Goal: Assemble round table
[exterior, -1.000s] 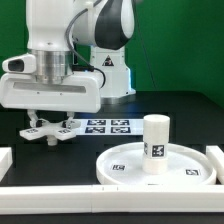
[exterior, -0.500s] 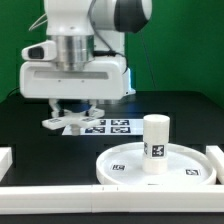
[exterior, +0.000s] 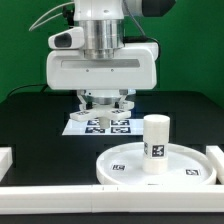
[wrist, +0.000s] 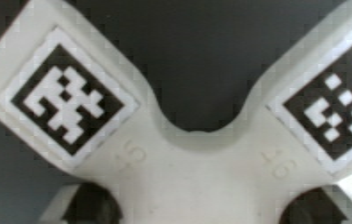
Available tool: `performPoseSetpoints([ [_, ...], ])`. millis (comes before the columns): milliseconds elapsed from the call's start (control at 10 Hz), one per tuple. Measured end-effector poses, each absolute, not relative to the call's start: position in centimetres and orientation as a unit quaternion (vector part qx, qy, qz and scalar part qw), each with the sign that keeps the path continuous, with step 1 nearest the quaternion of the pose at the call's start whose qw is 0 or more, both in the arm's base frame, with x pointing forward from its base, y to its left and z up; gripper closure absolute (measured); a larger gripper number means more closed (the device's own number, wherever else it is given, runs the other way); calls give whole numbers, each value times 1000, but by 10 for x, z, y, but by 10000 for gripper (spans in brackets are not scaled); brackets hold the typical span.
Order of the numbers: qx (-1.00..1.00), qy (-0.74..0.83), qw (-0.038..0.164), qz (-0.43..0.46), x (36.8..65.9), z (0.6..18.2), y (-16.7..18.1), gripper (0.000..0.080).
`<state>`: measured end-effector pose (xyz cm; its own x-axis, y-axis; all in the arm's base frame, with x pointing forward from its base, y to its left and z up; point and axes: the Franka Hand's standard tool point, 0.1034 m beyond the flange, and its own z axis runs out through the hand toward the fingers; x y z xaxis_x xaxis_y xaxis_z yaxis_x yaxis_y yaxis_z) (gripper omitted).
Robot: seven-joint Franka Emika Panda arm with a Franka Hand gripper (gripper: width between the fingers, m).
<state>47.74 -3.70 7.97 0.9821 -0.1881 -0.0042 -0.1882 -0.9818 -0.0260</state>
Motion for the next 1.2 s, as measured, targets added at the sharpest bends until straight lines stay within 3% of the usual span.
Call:
performPoseSetpoints([
  [300,-995,102,14,4,478,81,-34,356],
  [400,-994,106,17,11,489,100,-10,356],
  [700,-991,130,18,18,516,127,50,356],
  [1000,-993,116,19,15,515,124,47,356],
  [1200,-996,91,19,10,529,135,50,356],
])
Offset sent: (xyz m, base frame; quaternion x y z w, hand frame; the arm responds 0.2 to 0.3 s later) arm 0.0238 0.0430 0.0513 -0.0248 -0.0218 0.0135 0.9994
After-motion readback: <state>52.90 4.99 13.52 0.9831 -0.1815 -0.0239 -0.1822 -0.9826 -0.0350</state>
